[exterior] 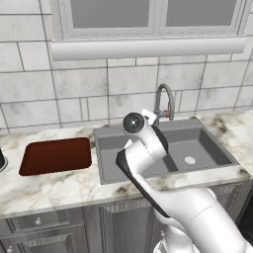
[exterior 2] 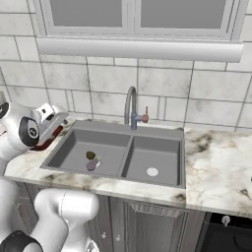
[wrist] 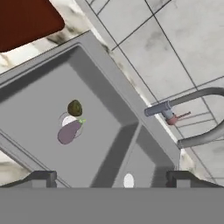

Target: Pick up all produce items and place them in the sink. Turn on the sink faucet to wash them. Then turn the sink off and put them in the tray.

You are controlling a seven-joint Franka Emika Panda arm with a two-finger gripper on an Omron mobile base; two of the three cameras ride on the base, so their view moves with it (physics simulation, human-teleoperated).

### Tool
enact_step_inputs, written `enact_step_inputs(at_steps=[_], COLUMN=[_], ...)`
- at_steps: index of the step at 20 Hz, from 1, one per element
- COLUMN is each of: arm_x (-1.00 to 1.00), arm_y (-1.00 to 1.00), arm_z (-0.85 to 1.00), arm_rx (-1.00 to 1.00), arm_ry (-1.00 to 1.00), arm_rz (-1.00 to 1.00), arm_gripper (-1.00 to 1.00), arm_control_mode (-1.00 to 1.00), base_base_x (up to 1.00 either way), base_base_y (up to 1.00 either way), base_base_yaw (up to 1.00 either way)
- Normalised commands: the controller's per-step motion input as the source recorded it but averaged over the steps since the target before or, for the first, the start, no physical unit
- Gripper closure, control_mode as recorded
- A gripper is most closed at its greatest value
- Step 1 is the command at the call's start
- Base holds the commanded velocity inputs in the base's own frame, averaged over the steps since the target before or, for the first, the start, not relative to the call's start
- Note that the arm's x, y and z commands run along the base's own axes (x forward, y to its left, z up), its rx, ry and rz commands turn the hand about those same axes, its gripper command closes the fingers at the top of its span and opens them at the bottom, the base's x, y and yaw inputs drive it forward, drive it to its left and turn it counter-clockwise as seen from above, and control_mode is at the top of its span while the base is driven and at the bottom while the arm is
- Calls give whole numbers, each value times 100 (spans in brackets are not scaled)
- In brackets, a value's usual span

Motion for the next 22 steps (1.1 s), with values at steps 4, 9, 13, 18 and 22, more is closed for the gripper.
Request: enact_step_inputs(at_steps=[4, 9, 13, 18, 22], arm_x=[1, 10, 13, 30, 44], arm_y=[-3, -8, -12, -12, -15], arm_z=[-7, -32, -41, -41, -42], arm_rx=[18, 16, 10, 7, 10], arm_ry=[19, 23, 12, 4, 7], arm_rz=[-33, -19, 0, 0, 0], arm_gripper=[-100, -100, -100, -100, -100], arm_control_mode=[-100, -100, -100, -100, -100], base_base_x=[0, 0, 0, 0, 0], base_base_y=[0, 0, 0, 0, 0], base_base_yaw=[0, 0, 0, 0, 0])
